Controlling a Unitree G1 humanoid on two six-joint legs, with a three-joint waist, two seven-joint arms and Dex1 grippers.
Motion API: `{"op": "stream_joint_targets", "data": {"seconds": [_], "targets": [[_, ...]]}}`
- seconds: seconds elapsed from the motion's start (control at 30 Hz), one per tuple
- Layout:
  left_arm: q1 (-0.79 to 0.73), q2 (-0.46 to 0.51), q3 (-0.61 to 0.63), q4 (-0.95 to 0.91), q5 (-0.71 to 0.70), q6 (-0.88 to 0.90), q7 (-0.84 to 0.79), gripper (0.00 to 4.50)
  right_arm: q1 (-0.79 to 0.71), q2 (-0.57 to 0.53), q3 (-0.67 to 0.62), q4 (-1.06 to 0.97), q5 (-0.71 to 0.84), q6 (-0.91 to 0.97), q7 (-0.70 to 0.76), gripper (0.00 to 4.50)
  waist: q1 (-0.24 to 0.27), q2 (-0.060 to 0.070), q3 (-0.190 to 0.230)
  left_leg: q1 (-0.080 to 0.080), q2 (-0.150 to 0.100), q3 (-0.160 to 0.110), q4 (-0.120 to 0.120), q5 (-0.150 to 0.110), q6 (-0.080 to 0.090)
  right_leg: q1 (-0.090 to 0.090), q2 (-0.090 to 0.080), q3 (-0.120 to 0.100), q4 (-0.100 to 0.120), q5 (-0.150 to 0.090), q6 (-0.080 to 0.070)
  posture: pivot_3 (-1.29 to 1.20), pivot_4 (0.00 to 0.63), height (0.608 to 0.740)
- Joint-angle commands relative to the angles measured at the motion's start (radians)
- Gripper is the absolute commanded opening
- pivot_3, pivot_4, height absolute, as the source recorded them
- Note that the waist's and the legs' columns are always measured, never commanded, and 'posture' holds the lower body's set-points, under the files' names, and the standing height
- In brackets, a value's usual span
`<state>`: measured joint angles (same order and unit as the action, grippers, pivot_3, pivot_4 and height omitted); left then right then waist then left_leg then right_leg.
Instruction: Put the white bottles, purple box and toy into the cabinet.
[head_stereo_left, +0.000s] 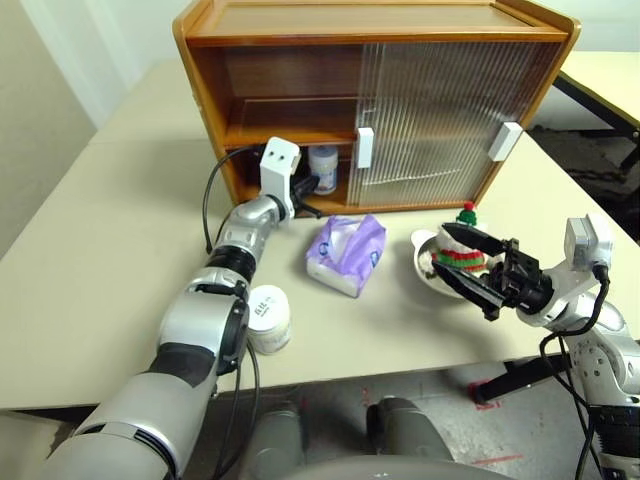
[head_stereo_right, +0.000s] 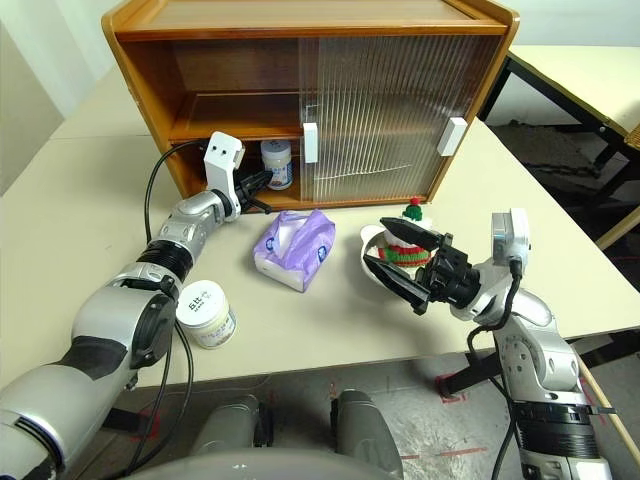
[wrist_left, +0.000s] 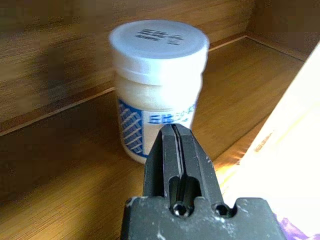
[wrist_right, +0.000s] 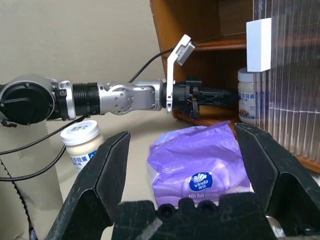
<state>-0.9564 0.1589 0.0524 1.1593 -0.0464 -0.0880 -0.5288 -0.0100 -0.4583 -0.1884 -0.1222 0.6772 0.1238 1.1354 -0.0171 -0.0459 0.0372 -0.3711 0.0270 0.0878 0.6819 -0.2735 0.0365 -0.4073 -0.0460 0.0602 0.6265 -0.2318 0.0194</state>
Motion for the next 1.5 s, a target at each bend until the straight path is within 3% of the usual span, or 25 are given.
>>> {"op": "stream_joint_targets", "data": {"seconds": [0.03,0.3,0.5,0.9,1.3,1.5], "targets": [[-0.02,-0.008,-0.016,0.026,0.021,-0.005,-0.017,0.02,0.01,-0.003,-0.006,-0.023,0.004,-0.007,-0.005,4.5,-0.003,0.0,0.0,0.0,0.0,0.0,0.0,0.0,0.0,0.0,0.0,0.0,0.0,0.0,0.0,-0.04,0.0,0.74],[0.006,0.024,-0.012,-0.002,0.022,-0.016,-0.012,0.02,0.009,0.001,-0.002,-0.022,0.003,-0.011,-0.008,4.5,-0.021,0.0,0.0,0.0,0.0,-0.002,0.0,0.0,0.0,0.0,0.0,0.0,0.0,0.0,0.0,-0.04,0.0,0.74],[0.027,0.053,-0.001,-0.009,0.028,-0.017,0.1,0.02,0.005,0.007,0.001,-0.018,0.002,-0.012,-0.009,4.5,-0.021,0.0,0.0,0.001,0.001,-0.002,0.0,0.0,0.0,0.0,0.0,0.0,0.001,0.0,0.0,-0.03,0.0,0.74],[-0.065,0.012,-0.04,0.102,0.091,-0.01,0.186,0.02,0.033,0.013,0.003,-0.051,0.006,-0.009,-0.024,4.5,-0.019,0.0,0.0,0.0,0.0,-0.003,0.0,0.0,0.0,0.0,0.0,0.0,0.0,0.001,0.0,-0.07,0.0,0.74],[-0.077,0.007,-0.034,0.104,0.093,-0.042,0.087,0.02,0.042,0.002,-0.001,-0.064,0.015,-0.002,-0.037,4.5,-0.025,0.0,0.0,0.0,0.0,-0.002,0.0,0.0,0.0,0.0,0.0,0.0,0.0,0.001,0.001,-0.07,0.0,0.74],[-0.018,0.063,-0.005,-0.003,0.042,-0.067,-0.046,0.02,0.005,-0.003,0.006,-0.032,0.015,-0.004,-0.023,4.5,-0.026,0.0,0.0,0.0,0.0,-0.002,0.0,0.0,0.0,0.0,0.0,0.0,0.0,0.001,0.0,-0.05,0.0,0.74]]}}
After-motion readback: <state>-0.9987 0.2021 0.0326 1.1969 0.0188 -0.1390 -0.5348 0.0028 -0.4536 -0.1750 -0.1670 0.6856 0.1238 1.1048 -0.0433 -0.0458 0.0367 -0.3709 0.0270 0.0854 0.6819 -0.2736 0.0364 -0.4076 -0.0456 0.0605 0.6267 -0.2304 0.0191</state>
